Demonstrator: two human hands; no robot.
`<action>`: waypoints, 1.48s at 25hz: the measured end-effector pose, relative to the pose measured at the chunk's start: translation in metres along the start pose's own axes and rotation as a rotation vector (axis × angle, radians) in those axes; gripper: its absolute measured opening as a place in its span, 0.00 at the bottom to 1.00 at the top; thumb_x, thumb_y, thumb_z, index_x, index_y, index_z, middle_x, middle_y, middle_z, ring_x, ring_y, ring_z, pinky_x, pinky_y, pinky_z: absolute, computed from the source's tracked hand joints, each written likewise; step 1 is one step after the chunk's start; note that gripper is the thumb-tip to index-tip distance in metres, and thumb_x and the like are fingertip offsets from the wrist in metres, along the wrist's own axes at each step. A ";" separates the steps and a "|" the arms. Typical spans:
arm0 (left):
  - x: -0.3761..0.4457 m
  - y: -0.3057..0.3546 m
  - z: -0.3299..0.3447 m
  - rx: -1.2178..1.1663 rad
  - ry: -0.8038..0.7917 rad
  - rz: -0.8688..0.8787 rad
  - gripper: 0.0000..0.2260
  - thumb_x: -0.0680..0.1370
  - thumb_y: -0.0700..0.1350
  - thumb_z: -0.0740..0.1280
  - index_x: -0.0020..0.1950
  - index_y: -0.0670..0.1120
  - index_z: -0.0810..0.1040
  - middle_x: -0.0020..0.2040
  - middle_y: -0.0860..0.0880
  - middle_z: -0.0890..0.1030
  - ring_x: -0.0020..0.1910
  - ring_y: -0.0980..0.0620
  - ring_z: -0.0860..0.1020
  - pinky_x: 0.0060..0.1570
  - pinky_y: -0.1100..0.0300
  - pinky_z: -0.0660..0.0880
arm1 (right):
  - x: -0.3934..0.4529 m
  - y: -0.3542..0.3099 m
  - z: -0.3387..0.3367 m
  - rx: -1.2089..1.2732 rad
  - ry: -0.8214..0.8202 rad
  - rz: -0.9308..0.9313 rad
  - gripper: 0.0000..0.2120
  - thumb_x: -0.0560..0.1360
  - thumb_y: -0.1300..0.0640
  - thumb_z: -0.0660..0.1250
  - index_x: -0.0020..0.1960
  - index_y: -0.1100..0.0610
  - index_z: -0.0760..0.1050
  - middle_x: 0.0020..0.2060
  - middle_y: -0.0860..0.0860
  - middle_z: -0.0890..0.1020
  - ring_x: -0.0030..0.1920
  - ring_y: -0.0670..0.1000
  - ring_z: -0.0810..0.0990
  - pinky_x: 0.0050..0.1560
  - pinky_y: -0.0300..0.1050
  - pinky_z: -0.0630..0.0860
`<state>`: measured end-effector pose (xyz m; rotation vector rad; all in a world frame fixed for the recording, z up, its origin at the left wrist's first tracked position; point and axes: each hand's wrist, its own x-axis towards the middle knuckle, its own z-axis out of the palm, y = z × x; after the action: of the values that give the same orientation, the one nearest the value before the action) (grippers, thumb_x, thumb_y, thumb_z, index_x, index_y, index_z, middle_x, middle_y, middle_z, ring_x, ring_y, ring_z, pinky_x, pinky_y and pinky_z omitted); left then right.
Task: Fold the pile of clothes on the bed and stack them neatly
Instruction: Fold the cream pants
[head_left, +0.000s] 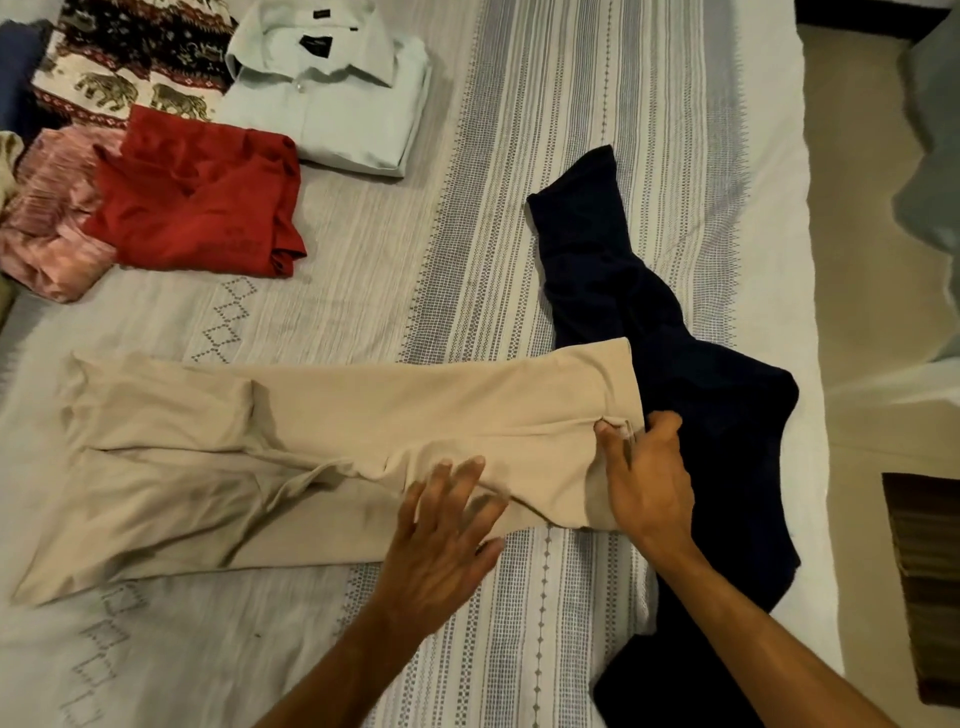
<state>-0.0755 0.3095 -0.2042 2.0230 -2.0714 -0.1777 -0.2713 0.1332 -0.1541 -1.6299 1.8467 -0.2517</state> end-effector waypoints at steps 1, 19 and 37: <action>-0.009 0.002 0.003 -0.006 0.031 -0.052 0.21 0.80 0.60 0.67 0.67 0.50 0.75 0.74 0.44 0.72 0.72 0.40 0.71 0.69 0.41 0.67 | 0.000 0.002 -0.005 0.063 -0.012 -0.007 0.26 0.81 0.35 0.62 0.66 0.53 0.61 0.55 0.54 0.81 0.48 0.55 0.83 0.46 0.57 0.81; -0.025 -0.027 -0.042 -0.146 -0.035 0.038 0.13 0.84 0.55 0.65 0.66 0.52 0.79 0.65 0.52 0.80 0.64 0.49 0.78 0.63 0.53 0.73 | -0.007 0.022 -0.030 0.215 -0.196 0.099 0.19 0.72 0.39 0.77 0.44 0.55 0.79 0.38 0.48 0.83 0.39 0.49 0.81 0.36 0.41 0.74; 0.009 -0.078 -0.088 -1.909 0.153 -1.214 0.29 0.83 0.66 0.55 0.73 0.48 0.77 0.68 0.42 0.81 0.71 0.42 0.77 0.73 0.46 0.70 | -0.117 -0.183 0.050 -0.132 0.020 -0.666 0.12 0.79 0.44 0.64 0.55 0.52 0.75 0.30 0.53 0.82 0.29 0.60 0.81 0.28 0.45 0.70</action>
<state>0.0223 0.3052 -0.1387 1.2766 0.2077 -1.3538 -0.0915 0.2193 -0.0532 -2.3043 1.2957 -0.4341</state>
